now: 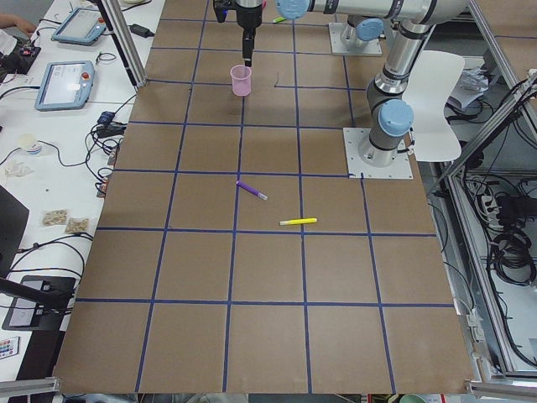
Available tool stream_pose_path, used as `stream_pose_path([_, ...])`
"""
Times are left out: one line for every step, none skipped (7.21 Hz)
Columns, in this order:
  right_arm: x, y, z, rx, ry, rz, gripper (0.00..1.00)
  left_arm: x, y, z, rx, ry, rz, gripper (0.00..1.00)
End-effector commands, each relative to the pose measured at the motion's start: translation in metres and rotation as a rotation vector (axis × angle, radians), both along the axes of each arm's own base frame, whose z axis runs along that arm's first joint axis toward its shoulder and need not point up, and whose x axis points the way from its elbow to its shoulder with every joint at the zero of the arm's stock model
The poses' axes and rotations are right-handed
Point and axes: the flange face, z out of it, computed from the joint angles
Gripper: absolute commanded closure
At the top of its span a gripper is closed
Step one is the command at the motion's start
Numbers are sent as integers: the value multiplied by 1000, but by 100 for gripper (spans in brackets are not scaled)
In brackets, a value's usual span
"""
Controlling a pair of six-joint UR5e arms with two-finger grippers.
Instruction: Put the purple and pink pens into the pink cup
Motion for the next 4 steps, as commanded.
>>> stream_pose_path([-95, -8, 8, -12, 49, 199, 0, 0, -1, 1, -9, 0, 2, 2])
stream_pose_path([-146, 2, 10, 26, 59, 272, 0, 1, -1, -2, -2, 0, -5, 2])
stream_pose_path([-190, 11, 12, 53, 124, 467, 0, 3, 0, -1, 6, 0, -2, 3])
stream_pose_path([-252, 22, 9, 65, 131, 531, 0, 4, 0, -2, 6, 2, -1, 2])
